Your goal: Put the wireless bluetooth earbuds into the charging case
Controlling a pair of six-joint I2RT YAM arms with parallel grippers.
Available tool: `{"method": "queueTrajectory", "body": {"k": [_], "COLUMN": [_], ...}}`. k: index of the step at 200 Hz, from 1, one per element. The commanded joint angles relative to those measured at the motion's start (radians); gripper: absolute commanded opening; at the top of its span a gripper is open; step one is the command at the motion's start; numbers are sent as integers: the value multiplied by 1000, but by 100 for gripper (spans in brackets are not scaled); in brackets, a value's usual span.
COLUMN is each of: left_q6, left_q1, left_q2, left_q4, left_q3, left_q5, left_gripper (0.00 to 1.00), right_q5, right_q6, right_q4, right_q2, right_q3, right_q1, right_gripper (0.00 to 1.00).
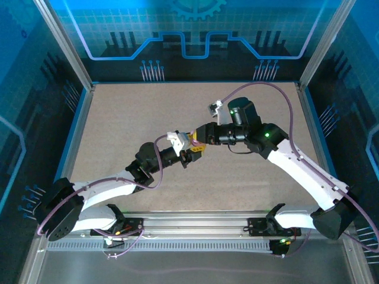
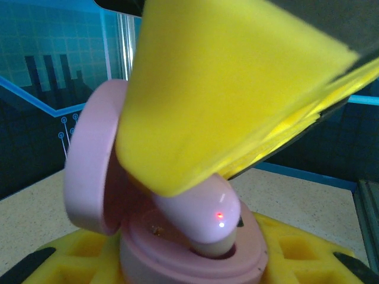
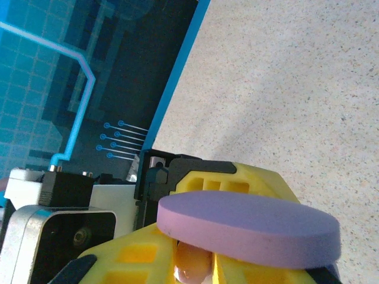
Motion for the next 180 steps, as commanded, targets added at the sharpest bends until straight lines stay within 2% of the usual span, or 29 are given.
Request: {"method": "queueTrajectory", "body": {"k": [1,180], "left_q6": [1,1], "left_q1": [-9,-14], "left_q2": [0,-1], "left_q4": [82,77], "left_q3": [28,29], "left_q5": [-15,-17], "left_gripper": [27,27], "right_q5": [42,95], "right_q6": [-35,-60], "right_q4": [-63,-110], "right_q2": [15,-11], "right_q3": [30,59], "right_q1": [20,32], "right_gripper": [23,31]}}
